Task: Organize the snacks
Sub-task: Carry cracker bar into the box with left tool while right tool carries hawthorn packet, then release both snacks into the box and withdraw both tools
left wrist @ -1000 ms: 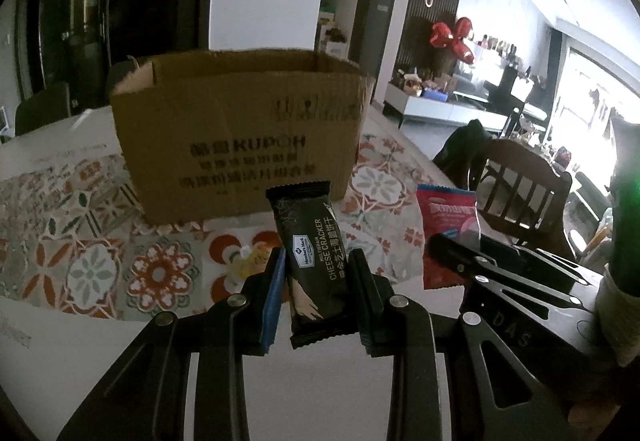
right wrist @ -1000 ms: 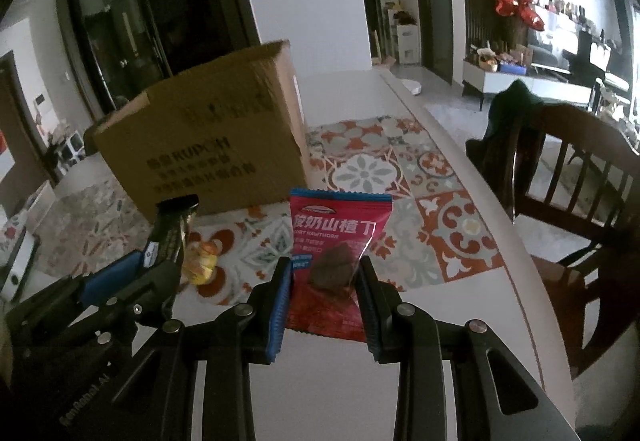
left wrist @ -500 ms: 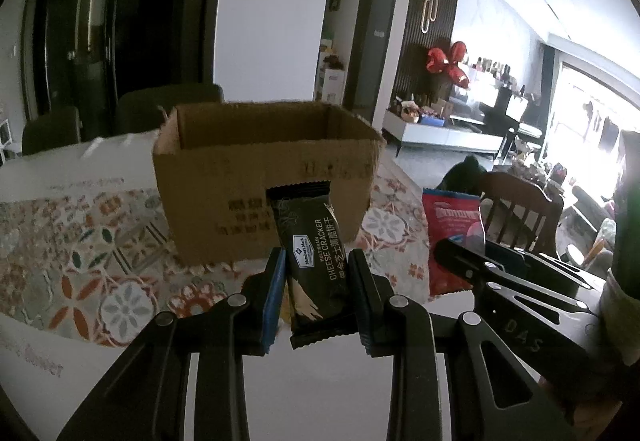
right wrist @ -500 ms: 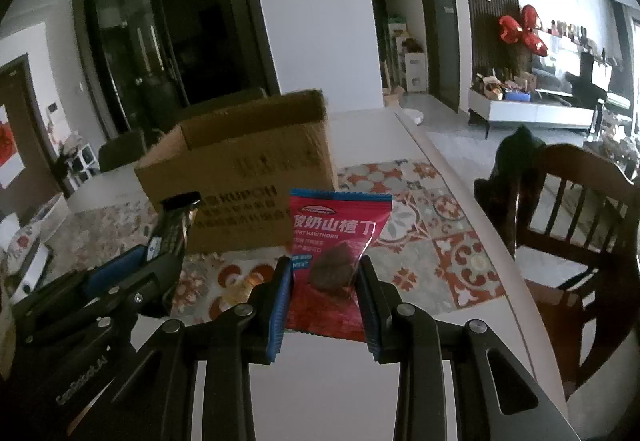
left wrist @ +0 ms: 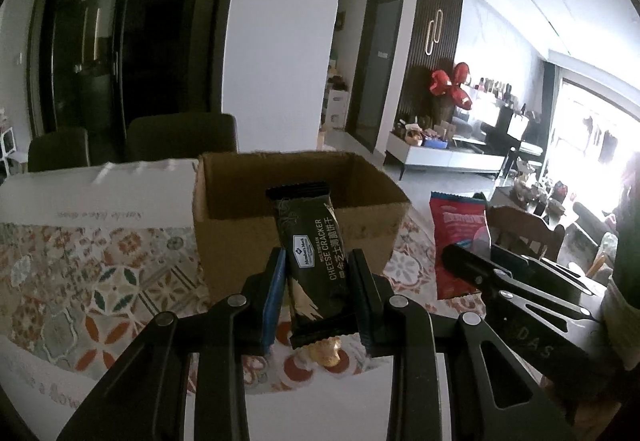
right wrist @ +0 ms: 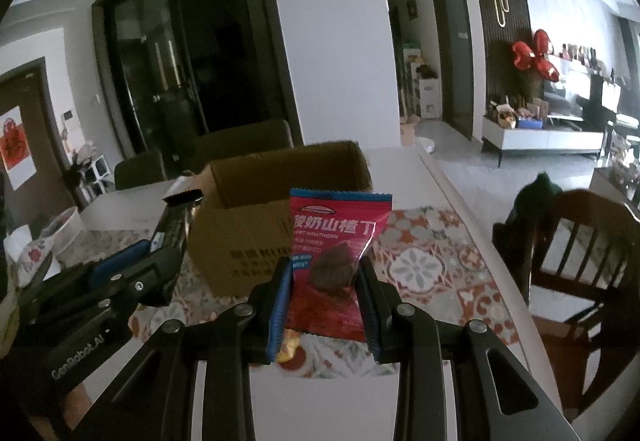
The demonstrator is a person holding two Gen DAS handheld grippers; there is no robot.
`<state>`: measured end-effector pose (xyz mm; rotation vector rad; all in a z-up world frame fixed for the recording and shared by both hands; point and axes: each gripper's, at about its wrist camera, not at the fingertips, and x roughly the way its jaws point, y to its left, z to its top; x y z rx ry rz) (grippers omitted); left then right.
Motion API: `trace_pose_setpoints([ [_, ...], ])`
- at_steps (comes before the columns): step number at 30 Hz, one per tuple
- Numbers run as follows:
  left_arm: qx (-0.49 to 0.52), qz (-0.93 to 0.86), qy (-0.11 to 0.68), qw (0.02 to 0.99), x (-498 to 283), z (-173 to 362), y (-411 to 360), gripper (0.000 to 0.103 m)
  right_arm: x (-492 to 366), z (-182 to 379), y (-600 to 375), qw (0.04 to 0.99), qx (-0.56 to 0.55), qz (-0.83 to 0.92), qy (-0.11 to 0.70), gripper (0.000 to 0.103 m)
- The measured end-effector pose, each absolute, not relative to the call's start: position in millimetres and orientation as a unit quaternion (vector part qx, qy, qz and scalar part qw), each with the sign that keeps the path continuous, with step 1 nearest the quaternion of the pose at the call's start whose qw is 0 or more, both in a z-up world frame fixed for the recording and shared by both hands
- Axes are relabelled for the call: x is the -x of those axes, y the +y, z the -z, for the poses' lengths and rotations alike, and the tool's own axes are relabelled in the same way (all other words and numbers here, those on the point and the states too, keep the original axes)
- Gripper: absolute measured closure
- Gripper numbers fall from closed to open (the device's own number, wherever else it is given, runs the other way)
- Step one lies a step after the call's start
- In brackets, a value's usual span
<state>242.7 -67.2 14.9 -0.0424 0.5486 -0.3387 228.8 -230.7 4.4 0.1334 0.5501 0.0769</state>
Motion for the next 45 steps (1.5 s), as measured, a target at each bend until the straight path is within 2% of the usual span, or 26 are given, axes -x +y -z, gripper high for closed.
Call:
trace_pose_setpoints([
  [21, -0.017, 0.168, 0.268, 0.949, -311.6, -42.9, -59.3, 0.072, -313.8, -28.5, -218.2, 0.956, -0.054, -0.063, 0.281, 0.070],
  [38, -0.020, 0.179, 0.330, 0.927, -390.8, -18.6, -66.9, 0.071, -374.3, -14.2, -212.4, 0.947, -0.034, -0.060, 0.315, 0.070],
  [41, -0.023, 0.175, 0.338, 0.924, -397.1, -13.8, -67.4, 0.063, -380.7, -11.3, -211.9, 0.945, -0.033, -0.054, 0.320, 0.069],
  [43, -0.022, 0.166, 0.335, 0.927, -397.4, -13.0, -65.5, 0.050, -383.8, -10.0, -212.7, 0.945, -0.034, -0.047, 0.323, 0.068],
  [45, -0.017, 0.160, 0.331, 0.930, -395.8, -13.4, -61.7, 0.048, -385.4, -9.8, -213.8, 0.944, -0.037, -0.039, 0.325, 0.059],
])
